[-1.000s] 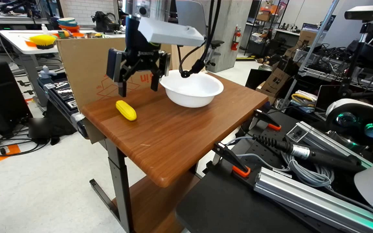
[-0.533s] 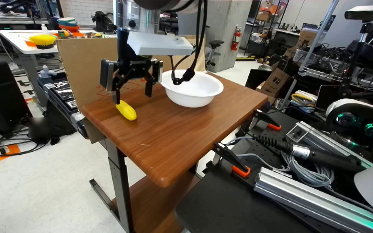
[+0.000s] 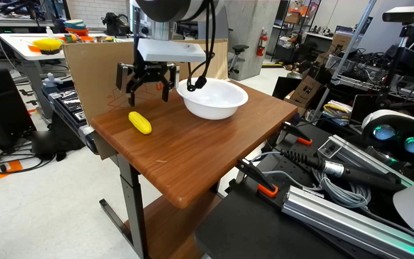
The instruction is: Pick the yellow object and put it in the bowl
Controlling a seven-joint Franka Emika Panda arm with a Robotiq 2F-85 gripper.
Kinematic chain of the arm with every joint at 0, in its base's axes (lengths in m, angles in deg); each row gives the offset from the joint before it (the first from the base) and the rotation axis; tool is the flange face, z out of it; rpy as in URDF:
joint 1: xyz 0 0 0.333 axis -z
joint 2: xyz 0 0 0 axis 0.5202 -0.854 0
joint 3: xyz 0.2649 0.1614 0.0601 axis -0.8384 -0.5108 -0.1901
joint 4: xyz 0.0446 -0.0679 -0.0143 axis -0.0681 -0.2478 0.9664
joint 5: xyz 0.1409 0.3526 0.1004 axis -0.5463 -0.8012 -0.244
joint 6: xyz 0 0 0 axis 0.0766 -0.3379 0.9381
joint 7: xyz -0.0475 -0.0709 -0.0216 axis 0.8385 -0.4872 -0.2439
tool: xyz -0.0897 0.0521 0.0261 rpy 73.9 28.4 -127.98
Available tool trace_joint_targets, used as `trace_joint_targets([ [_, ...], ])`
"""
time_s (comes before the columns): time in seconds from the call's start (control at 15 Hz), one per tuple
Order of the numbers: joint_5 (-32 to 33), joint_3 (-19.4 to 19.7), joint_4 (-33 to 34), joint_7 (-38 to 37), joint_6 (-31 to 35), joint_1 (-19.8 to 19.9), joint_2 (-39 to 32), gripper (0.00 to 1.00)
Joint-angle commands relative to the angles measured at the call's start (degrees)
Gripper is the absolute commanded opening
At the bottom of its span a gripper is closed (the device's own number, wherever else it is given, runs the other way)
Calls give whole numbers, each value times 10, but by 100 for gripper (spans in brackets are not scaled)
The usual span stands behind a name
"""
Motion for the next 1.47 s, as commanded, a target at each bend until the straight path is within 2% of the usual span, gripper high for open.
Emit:
trace_joint_targets([
  [0.0,3,11,45,-26,-21,-13,-29,100],
  [0.67,-5,-1,47,-54,-24,-42,-28,100],
  [1.27,-17,-7,34,-82,-54,-40,-36,100],
  [1.33,-15,-7,34,-81,-57,-40,-37,75],
  [1.4,-15,-8,35,-81,-60,-40,-37,74],
])
